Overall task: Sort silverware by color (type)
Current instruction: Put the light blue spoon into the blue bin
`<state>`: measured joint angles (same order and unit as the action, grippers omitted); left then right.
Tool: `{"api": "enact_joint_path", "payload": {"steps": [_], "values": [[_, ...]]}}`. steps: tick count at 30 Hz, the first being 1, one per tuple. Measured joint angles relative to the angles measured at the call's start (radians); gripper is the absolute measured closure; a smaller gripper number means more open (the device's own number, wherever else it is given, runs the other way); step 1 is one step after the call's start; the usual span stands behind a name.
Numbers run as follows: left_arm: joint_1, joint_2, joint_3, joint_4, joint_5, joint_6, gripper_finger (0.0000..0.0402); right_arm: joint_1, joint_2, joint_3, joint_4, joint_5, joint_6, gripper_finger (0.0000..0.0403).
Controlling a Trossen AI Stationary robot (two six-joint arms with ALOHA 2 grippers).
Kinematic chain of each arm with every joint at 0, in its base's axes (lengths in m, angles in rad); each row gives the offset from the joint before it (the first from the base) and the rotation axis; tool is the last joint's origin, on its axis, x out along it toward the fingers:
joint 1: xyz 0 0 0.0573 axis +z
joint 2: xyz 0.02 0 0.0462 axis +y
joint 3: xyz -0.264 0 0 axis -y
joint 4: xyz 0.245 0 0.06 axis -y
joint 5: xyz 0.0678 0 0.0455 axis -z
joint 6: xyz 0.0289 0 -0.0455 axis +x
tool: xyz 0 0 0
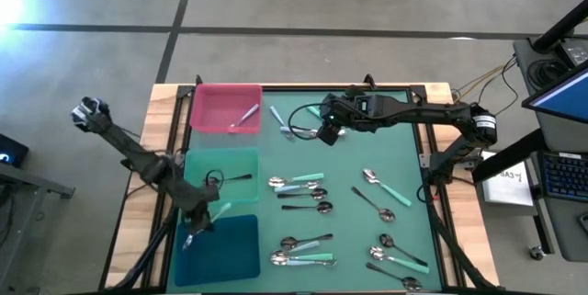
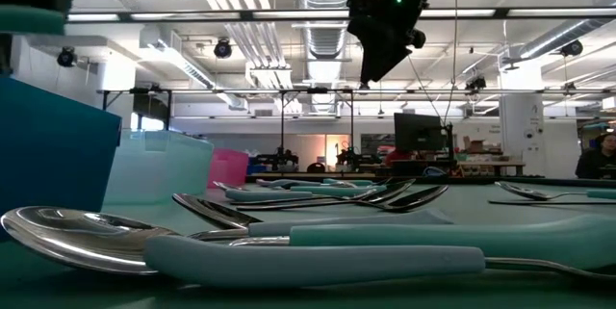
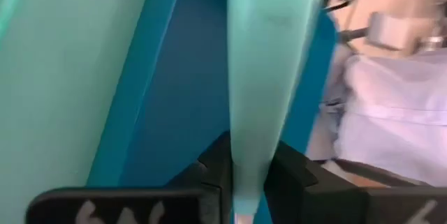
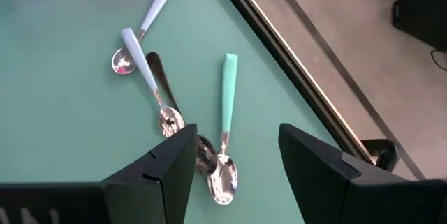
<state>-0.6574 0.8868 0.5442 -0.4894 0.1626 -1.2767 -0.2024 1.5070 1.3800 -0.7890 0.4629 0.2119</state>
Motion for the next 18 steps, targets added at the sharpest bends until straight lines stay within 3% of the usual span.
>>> {"api": "enact_joint_path", "payload": {"steps": [4,11,18], "values": [[-0.063,0.088,0.000,0.035,0.003,-0.026,0.0353,0.000,0.000,0.000,0.000,0.000,0.002,0.0209],[-0.073,0.189,0.000,0.132,0.038,-0.027,0.0379,0.000,0.000,0.000,-0.021,0.000,0.019,0.0209],[-0.073,0.218,0.000,0.161,0.038,-0.053,0.0293,0.000,0.000,0.000,-0.037,0.000,0.024,0.0209]]}}
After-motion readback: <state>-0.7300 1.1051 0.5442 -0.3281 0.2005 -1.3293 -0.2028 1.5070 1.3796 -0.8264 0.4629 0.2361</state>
